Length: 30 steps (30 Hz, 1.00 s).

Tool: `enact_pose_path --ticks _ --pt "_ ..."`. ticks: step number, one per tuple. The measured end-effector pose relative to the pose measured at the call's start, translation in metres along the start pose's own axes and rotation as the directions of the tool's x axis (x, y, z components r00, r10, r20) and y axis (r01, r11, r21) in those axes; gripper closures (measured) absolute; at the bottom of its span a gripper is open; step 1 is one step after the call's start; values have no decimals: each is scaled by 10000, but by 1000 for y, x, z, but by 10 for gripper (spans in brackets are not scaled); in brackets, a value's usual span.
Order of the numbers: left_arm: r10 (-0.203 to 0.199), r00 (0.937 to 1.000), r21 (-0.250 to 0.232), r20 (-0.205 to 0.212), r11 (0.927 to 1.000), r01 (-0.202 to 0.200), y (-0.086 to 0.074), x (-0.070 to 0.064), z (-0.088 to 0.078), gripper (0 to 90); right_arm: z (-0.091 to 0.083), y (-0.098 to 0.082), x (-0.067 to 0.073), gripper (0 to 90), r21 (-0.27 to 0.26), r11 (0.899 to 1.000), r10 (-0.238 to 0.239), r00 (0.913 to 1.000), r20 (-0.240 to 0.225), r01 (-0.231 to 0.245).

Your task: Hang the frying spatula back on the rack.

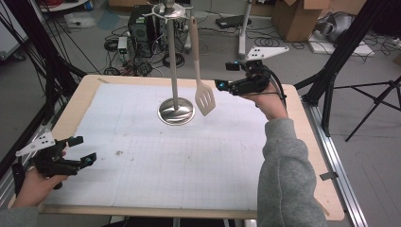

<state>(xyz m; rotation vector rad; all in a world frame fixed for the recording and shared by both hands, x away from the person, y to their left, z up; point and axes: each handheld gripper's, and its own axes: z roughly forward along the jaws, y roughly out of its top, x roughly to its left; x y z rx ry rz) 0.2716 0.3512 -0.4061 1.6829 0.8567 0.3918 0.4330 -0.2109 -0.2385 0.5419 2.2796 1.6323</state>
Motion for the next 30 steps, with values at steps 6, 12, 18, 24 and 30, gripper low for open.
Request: enact_pose_path --ticks 6,12,18,24,30 --pt "258 9994 -316 -251 9991 -266 3 0 2 18 -4 -7 7 154 -19 10000 38 9999 -125 -39" --pt "136 9994 -502 -310 9986 -151 4 4 2 18 -4 -17 15 154 221 9998 40 9996 -283 -34" --pt "141 9995 -527 -275 9985 -155 4 4 4 19 -6 -26 21 154 128 9999 93 9994 -345 -88" --pt "130 9997 -582 -221 9982 -142 4 4 5 18 -12 -35 25 154 15 9999 101 9993 -352 -100" --pt "136 9997 -526 -216 9985 -147 4 4 6 18 -17 -47 27 154 45 9998 174 9994 -314 -173"
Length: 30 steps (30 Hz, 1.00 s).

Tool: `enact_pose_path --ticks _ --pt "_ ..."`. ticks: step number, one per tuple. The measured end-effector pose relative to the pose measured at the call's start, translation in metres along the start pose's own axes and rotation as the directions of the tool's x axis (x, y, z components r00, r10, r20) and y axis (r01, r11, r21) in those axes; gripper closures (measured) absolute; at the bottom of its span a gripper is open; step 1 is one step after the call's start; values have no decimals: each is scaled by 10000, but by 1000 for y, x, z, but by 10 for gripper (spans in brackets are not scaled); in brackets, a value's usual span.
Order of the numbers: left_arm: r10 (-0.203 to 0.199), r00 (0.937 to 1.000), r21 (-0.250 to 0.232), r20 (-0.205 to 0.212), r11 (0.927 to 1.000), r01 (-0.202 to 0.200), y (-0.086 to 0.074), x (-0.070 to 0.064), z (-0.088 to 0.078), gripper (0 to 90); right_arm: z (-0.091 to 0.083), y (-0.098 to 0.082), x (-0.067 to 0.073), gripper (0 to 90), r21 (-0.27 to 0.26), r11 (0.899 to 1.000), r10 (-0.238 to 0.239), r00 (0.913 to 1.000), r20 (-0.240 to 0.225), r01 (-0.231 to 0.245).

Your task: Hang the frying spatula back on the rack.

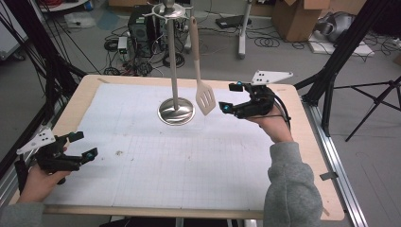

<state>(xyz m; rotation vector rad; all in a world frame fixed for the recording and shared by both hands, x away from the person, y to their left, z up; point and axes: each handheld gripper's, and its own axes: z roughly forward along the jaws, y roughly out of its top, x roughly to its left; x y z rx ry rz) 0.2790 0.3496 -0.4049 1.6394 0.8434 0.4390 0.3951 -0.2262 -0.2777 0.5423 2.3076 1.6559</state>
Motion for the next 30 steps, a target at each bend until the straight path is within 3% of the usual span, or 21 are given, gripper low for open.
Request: enact_pose_path --ticks 11,19,23,30 --pt "42 10000 -33 47 10000 -41 1 -2 -1 18 -13 -22 3 154 -85 9995 295 9992 282 -293" --pt "-25 10000 -97 93 9999 26 1 -1 -1 18 -27 -37 9 154 -125 9977 671 9950 738 -663" --pt "-161 9997 -321 160 9993 166 2 1 -2 18 -32 -46 15 154 -188 9978 651 9938 905 -636" --pt "-186 9995 -299 255 9994 194 1 1 1 18 -32 -68 19 154 -133 9980 628 9926 1043 -617"
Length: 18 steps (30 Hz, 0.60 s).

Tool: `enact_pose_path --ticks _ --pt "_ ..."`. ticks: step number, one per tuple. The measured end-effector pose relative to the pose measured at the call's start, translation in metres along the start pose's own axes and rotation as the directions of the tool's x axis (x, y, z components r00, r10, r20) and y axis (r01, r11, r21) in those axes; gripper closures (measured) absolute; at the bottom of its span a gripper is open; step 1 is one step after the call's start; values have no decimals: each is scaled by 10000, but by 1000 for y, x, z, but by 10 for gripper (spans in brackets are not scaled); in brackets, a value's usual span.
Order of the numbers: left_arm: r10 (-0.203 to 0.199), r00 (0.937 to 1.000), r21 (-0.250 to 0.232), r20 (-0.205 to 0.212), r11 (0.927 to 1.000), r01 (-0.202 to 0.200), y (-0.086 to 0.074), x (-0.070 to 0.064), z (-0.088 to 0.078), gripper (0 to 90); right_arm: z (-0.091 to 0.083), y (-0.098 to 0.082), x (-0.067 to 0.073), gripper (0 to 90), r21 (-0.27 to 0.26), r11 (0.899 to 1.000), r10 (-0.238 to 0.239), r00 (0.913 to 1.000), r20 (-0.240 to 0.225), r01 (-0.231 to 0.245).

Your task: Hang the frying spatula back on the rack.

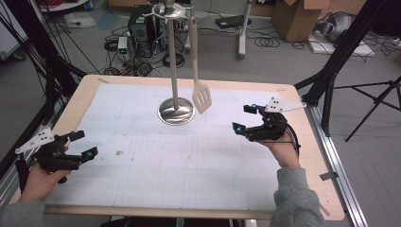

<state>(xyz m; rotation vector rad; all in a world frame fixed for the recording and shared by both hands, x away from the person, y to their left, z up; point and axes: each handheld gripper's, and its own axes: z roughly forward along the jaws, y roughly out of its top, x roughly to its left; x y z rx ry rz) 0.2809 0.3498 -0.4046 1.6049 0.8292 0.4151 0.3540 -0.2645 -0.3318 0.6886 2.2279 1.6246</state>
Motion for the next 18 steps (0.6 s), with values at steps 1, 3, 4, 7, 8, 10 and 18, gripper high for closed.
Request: enact_pose_path --ticks 1,3,4,7,8,10,18 --pt "3 10000 -9 8 10000 -3 0 0 0 19 0 -4 1 154 7 10000 16 10000 30 -16" --pt "21 10000 -12 -29 10000 -21 0 0 0 18 0 -11 1 151 -26 10000 30 10000 66 -30" --pt "32 10000 4 -39 10000 -32 0 0 0 18 0 -16 2 146 56 9999 133 9999 86 -134" --pt "72 10000 26 -35 10000 -72 0 0 1 18 -2 -25 2 146 -28 9998 180 9998 94 -180" --pt "73 10000 29 -34 10000 -73 0 0 1 18 -2 -26 2 145 -56 9998 178 9998 74 -177" --pt "69 10000 33 -54 10000 -69 0 0 1 19 -4 -29 2 145 -14 9999 140 9998 174 -140" --pt "34 10000 83 -57 10000 -33 -1 1 1 18 -10 -40 3 144 -165 9994 310 9993 192 -307"
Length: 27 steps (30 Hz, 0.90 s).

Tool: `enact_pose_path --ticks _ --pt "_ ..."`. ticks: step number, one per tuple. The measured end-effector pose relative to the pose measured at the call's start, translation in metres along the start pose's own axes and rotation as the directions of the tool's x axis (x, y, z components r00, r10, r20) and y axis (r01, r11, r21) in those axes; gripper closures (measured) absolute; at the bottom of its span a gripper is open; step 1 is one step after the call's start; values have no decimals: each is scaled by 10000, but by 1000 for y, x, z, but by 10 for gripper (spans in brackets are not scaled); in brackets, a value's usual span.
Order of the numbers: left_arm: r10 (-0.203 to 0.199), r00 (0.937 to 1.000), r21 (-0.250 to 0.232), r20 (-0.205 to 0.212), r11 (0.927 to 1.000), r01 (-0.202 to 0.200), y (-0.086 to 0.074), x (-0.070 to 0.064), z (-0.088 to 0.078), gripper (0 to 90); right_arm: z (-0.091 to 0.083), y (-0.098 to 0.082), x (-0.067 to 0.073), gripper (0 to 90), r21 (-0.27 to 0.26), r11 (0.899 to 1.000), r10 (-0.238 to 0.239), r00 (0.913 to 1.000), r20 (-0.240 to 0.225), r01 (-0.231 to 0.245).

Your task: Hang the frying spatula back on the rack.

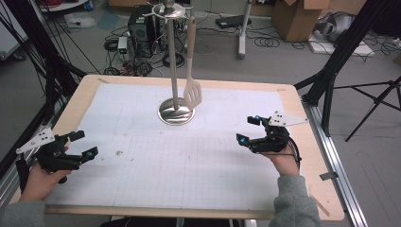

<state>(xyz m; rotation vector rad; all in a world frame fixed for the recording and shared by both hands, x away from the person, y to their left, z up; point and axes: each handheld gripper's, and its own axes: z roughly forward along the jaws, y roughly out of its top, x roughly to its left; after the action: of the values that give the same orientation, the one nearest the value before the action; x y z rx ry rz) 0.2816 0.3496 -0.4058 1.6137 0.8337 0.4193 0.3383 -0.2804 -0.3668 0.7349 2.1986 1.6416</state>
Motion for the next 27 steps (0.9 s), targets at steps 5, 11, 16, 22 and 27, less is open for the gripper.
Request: enact_pose_path --ticks 5,11,16,22,27 --pt "24 10000 31 -56 10000 -23 0 1 -2 18 -6 -12 0 144 -38 9996 274 9989 387 -273" --pt "23 10000 9 -78 10000 -23 0 2 -3 18 -13 -21 0 144 -164 9992 363 9975 601 -353" --pt "34 10000 17 -44 10000 -33 0 3 -2 19 -19 -26 0 144 -159 9985 535 9966 630 -526" --pt "18 10000 20 21 10000 -18 0 2 -2 18 -25 -34 -1 144 -117 9981 607 9952 771 -600" --pt "-41 9995 58 300 10000 39 0 1 -1 18 -31 -40 0 144 -23 9974 720 9939 839 -721"
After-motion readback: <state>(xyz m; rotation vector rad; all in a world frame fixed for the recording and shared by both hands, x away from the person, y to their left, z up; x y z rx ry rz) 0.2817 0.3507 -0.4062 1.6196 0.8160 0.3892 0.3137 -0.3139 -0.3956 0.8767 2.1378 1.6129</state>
